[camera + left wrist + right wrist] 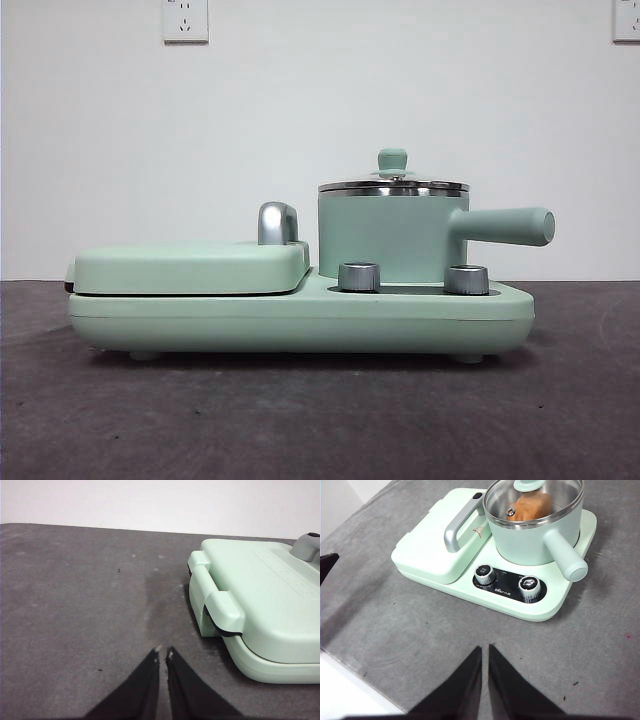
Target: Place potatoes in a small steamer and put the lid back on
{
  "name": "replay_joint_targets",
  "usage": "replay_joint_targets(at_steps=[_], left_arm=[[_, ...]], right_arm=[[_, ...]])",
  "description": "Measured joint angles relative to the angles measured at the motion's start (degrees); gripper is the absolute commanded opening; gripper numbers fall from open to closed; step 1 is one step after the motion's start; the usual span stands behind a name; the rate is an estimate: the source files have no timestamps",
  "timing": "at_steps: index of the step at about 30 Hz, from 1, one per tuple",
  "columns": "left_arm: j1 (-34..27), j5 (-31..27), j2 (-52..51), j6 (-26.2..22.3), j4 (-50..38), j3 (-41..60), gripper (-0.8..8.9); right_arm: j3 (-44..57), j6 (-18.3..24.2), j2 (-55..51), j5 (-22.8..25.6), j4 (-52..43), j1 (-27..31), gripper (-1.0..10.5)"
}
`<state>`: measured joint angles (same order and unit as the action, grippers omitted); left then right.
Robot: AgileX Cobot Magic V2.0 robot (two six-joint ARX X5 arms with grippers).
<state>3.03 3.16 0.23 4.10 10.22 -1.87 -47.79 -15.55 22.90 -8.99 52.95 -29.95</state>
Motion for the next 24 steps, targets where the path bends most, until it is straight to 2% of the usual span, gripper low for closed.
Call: replay_joint_targets(at_steps=[12, 14, 16, 21, 24], left_arm=[[0.0, 0.0, 0.0, 0.0, 0.0, 0.0, 0.27], [0.0, 0.0, 0.0, 0.0, 0.0, 0.0, 0.27], [0.0, 0.0, 0.0, 0.0, 0.0, 0.0, 0.27], [0.0, 0.0, 0.0, 0.0, 0.0, 0.0, 0.27], [0.0, 0.0, 0.0, 0.0, 0.0, 0.0, 0.27]], right_arm=[[0.0, 0.0, 0.0, 0.0, 0.0, 0.0, 0.2], [0.0, 0.1, -0.3, 1.3, 0.0, 0.8, 0.2], [0.1, 0.1, -1.6, 2.8, -0.1, 4.2, 0.2], [2.0, 0.2, -6.3, 3.1, -1.5, 13.7, 0.2], [5.9, 2.0, -9.5, 3.3, -5.2, 18.5, 0.2]])
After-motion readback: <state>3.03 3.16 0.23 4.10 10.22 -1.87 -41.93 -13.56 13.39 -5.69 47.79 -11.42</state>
